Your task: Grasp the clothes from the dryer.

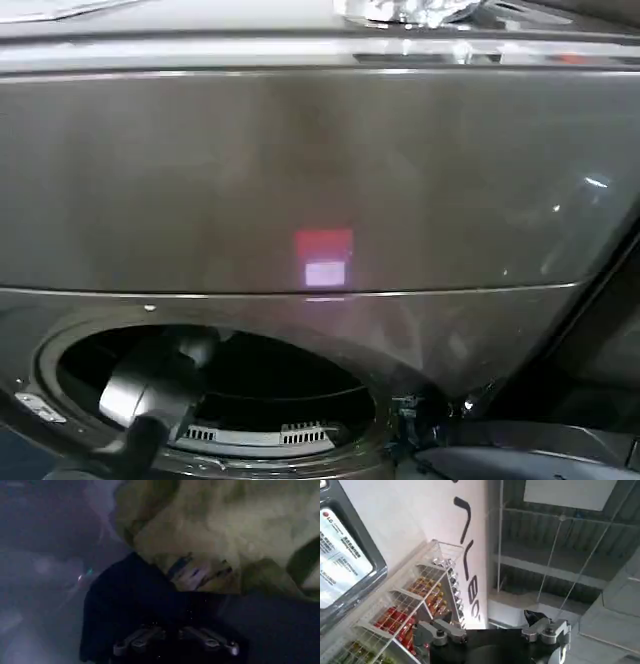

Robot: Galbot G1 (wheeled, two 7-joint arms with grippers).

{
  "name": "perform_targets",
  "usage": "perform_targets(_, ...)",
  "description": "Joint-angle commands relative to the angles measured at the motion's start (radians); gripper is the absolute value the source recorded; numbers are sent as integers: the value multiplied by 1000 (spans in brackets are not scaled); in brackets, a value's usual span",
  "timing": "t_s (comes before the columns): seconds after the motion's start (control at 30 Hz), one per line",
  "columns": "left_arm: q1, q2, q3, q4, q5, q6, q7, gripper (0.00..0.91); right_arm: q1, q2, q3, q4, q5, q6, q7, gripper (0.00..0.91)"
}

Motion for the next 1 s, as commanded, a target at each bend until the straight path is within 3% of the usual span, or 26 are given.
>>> perform_targets(0.03, 91, -7, -132, -224, -424, 144, -213, 0, 0, 7, -3, 1, 1, 2, 0, 907)
perform_targets(0.23, 222, -3, -215, -475, -696, 152, -353, 0, 6, 16, -12, 4, 0, 4, 1, 907)
perform_targets(0.53, 422, -50, -320, -788, -789, 116, -430, 0, 1, 23, -13, 6, 0, 6, 2, 907)
perform_targets(0.77, 572, -59, -299, -1033, -846, 135, -446, 0, -2, 31, -14, 11, 2, 8, 3, 907)
perform_targets(1.0, 818, -30, -293, -1310, -885, 26, -444, 0, -17, 33, 4, 10, 20, 9, 11, 907)
